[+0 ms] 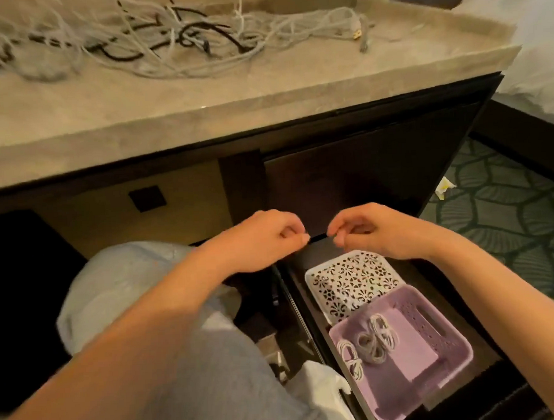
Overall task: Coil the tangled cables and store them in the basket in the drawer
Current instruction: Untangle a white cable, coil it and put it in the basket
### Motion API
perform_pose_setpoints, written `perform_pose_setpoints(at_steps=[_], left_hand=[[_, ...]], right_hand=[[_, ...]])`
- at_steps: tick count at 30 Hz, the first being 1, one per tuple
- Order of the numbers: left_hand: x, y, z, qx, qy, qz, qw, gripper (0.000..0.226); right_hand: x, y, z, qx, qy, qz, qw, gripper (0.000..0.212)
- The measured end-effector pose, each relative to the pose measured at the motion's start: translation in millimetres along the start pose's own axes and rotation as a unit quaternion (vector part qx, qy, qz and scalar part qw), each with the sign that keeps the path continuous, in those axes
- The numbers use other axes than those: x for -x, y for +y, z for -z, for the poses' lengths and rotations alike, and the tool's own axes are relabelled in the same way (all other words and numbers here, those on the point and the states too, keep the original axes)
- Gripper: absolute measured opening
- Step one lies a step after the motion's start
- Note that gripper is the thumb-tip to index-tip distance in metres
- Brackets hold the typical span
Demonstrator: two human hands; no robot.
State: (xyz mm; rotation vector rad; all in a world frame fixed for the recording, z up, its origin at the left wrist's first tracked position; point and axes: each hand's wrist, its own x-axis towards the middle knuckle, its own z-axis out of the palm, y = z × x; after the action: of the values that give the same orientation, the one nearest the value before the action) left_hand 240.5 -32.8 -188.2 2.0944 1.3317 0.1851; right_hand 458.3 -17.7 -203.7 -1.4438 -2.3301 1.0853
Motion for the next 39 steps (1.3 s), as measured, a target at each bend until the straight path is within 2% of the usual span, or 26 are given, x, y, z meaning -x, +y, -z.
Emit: perform_pose_setpoints(at_steps=[3, 7, 11, 15, 18, 22, 27, 31, 33, 36, 39], left_hand=[[34.0, 1.1, 55.8, -0.027, 0.069, -0.002, 0.997, 0.031], [73.1, 8.2, 107.5, -0.035, 0.105, -0.012, 0.994, 0.027], [109.7, 13.8, 172.3, -0.110, 0.191, -0.017, 0.975, 0.027], [132.9, 6.9, 215.5, -0.194, 0.229, 0.011, 0.954, 0.027], [141.6, -6.2, 240.3, -0.216, 0.249, 0.029, 0.944, 0.024], [142.1, -25.2, 268.7, -0.183, 0.295, 0.040, 0.937, 0.020], [132.1, -50.2, 303.7, -0.151, 0.349, 0.083, 0.921, 0.024], [109.1, -77.0, 316.3, -0.144, 0.385, 0.148, 0.899, 0.039], [96.0, -91.1, 323.7, -0.075, 0.439, 0.160, 0.881, 0.048], [78.1, -110.6, 332.2, 0.072, 0.522, 0.170, 0.832, 0.058], [58.3, -129.7, 335.6, 0.163, 0.529, 0.200, 0.808, 0.056]], right_hand=[[-14.2, -63.5, 19.7, 0.011, 0.019, 0.064, 0.998, 0.013], [-21.5, -132.7, 40.1, 0.029, 0.030, 0.127, 0.991, 0.012], [-40.9, -206.7, 63.1, 0.088, 0.082, 0.190, 0.974, 0.010], [-68.3, -256.7, 73.9, 0.150, 0.125, 0.226, 0.955, 0.009], [-94.7, -287.1, 79.8, 0.166, 0.133, 0.239, 0.948, 0.009], [-136.7, -316.7, 81.9, 0.179, 0.151, 0.253, 0.939, 0.014], [-198.9, -333.0, 73.7, 0.251, 0.277, 0.217, 0.902, 0.025], [-246.3, -334.1, 64.8, 0.236, 0.264, 0.149, 0.923, 0.030], [-265.3, -336.3, 60.0, 0.243, 0.265, 0.140, 0.923, 0.034], [-290.1, -336.1, 51.2, 0.255, 0.276, 0.141, 0.916, 0.041], [-313.0, -335.3, 46.3, 0.256, 0.316, 0.151, 0.901, 0.040]])
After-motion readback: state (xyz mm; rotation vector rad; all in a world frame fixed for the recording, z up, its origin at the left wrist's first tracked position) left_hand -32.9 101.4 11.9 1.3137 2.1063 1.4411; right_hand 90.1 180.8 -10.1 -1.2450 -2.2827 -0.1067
